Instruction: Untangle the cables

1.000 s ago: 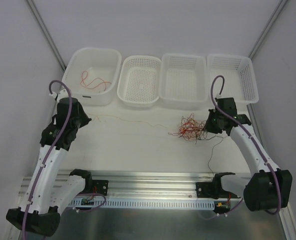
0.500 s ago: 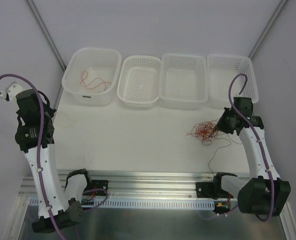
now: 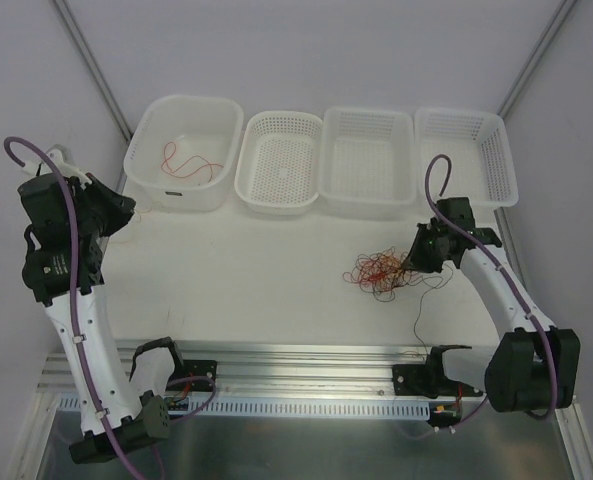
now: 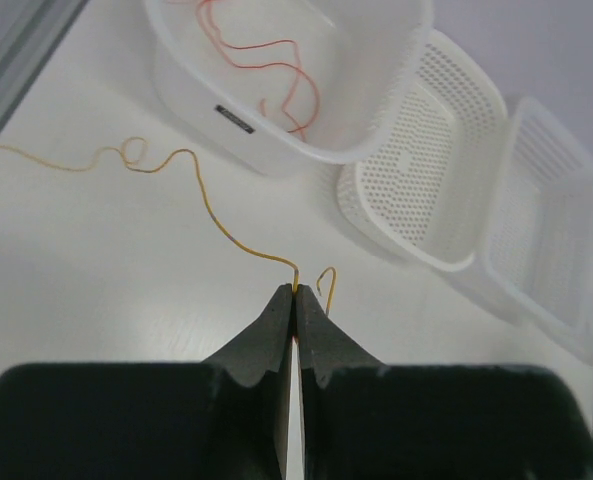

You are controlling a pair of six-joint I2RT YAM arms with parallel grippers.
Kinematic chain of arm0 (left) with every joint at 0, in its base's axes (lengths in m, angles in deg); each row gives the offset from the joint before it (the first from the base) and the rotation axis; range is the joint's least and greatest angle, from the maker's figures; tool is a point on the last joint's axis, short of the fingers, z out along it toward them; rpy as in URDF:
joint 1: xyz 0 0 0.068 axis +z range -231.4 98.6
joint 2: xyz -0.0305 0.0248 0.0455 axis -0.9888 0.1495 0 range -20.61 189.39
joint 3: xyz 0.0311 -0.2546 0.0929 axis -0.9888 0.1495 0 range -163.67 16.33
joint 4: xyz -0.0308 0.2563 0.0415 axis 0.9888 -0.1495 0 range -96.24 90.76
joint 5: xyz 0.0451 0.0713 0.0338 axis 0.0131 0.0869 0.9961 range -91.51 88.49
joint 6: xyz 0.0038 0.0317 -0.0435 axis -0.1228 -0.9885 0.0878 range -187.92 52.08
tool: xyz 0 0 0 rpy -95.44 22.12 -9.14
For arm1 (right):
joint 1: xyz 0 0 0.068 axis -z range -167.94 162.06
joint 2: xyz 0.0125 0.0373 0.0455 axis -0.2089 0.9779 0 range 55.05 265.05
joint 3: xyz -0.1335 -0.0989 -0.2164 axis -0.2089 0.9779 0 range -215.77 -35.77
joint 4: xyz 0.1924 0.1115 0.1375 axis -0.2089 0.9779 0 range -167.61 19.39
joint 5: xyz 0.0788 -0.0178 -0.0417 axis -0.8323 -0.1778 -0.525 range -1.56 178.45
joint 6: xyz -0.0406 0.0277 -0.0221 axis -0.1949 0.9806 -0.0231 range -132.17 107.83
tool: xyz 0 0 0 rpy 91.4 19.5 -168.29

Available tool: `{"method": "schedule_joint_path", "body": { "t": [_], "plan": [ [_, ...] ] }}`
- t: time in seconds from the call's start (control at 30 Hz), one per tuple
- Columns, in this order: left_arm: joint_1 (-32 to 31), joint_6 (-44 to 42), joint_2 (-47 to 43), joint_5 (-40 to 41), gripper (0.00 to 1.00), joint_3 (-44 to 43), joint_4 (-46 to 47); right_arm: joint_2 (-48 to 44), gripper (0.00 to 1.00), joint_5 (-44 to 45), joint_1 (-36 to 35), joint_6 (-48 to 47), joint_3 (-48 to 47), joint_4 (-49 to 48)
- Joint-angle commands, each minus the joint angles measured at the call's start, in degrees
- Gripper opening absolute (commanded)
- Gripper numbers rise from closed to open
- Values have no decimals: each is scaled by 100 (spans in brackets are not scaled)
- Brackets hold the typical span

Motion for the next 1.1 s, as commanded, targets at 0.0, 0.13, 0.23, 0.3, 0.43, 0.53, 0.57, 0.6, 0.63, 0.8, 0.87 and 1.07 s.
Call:
{"method": "schedule_joint_path", "body": {
  "t": [0.0,0.13,0.23,0.3,0.43,0.53,0.57,0.6,0.63,0.8,0.87,1.07],
  "plan": [
    [19,-25,-18,-1532,0,-477,143,157,10,-242,-438,-30,-6,-221],
    [1,221,140,-2560,0,-916,152,202,30,-259,-835,-65,-93,-317],
    [-42,415,316,-3238,0,-1232,170,167,52,-268,-1064,-92,-207,-291],
    [-278,468,438,-3458,0,-1365,205,114,68,-251,-1239,-109,-269,-247],
    [-841,608,650,-3600,0,-1619,363,-105,91,-128,-1503,-144,-375,-221],
    [-1518,705,808,-3249,0,-1856,635,-325,100,-92,-1697,-197,-427,-221],
    [-1615,749,956,-3248,0,-1944,714,-430,99,-84,-1732,-215,-436,-221],
    [-1781,854,1036,-3230,0,-2102,819,-492,100,-92,-1811,-232,-428,-238],
    [-1844,881,1106,-3082,0,-2199,864,-545,97,-92,-1855,-232,-419,-247],
    [-2091,1030,1660,-2782,0,-2840,1223,-1010,97,-110,-1987,-215,-314,-291],
    [-2353,1074,1966,-2695,0,-3060,1338,-1133,97,-110,-2005,-206,-252,-300],
    [-2644,1074,2854,-2580,0,-3948,1532,-1459,97,-171,-2049,-285,-199,-247]
  ]
}}
